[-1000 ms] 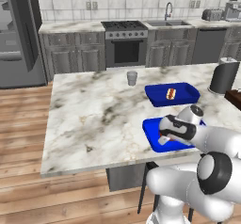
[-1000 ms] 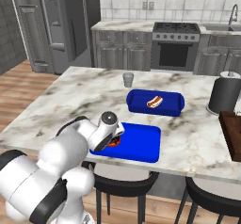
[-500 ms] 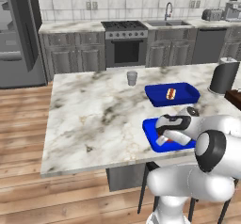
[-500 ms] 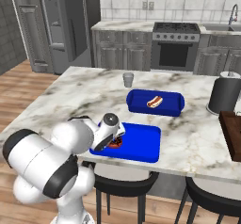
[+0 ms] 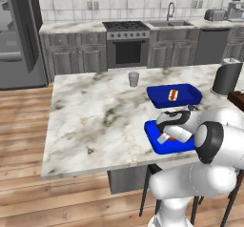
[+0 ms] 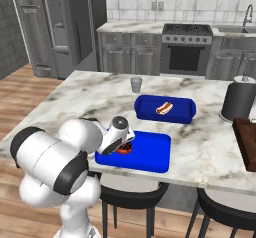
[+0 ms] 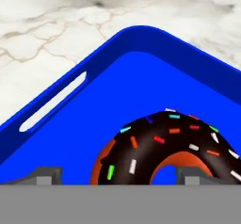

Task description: Take the cake and donut from the fridge and place them on the empty tray on the dining counter.

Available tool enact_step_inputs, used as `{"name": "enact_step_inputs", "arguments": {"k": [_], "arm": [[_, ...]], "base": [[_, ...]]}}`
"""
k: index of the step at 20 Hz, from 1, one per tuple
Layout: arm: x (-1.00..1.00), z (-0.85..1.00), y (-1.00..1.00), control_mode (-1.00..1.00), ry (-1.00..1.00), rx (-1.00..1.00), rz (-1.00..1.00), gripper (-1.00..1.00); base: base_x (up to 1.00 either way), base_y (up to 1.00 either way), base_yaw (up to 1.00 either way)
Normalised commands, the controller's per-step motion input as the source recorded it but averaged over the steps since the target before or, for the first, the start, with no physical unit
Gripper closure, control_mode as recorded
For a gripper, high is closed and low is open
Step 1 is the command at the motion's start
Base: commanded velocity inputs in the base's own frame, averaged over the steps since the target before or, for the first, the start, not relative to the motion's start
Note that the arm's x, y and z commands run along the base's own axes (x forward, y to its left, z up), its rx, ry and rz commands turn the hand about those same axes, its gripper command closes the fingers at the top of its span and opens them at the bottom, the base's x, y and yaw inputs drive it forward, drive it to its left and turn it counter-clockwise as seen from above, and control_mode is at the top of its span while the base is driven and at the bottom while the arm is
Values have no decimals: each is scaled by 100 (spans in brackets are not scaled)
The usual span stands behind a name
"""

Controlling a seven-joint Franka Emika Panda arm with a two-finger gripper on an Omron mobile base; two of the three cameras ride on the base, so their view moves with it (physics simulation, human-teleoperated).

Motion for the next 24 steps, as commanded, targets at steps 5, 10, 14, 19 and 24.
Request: {"name": "enact_step_inputs", "arguments": {"k": [5,10,14,19,24], "arm": [[-32,31,-1,-100,0,0,0,-100],[-25,4,10,-100,2,0,0,-100],[-8,66,2,-100,12,0,-1,-100],[-25,100,-5,-100,2,0,0,-100],[-64,100,-16,-100,0,0,-3,-100]], "base": [[0,0,0],[0,0,0],[0,0,0],[0,0,0],[0,0,0]]}}
